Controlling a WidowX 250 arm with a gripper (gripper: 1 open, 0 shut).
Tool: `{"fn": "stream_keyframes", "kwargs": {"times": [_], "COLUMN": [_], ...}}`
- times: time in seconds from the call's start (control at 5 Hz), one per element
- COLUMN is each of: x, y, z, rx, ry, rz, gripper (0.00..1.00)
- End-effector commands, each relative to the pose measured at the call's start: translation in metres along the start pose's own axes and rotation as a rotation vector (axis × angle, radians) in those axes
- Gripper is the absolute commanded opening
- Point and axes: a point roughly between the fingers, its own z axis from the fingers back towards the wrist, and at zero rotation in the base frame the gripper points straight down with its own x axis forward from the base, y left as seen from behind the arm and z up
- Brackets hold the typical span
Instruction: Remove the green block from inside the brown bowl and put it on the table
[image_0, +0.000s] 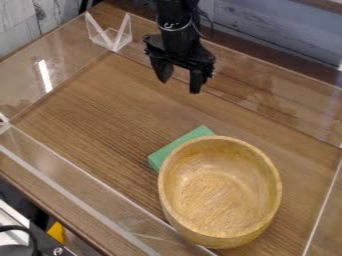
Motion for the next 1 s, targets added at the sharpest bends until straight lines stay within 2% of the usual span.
{"fn": "stream_keyframes", "kwargs": {"times": [0.0,0.4,0.8], "x": [0.006,0.014,0.02], "y": [0.01,0.028,0.036], "z": [0.005,0.014,0.006], "rx": [0.005,-0.015,-0.024], "ry": [-0.037,-0.027,-0.023], "rz": [-0.038,-0.098,-0.099], "gripper": [1.0,1.0,1.0]}}
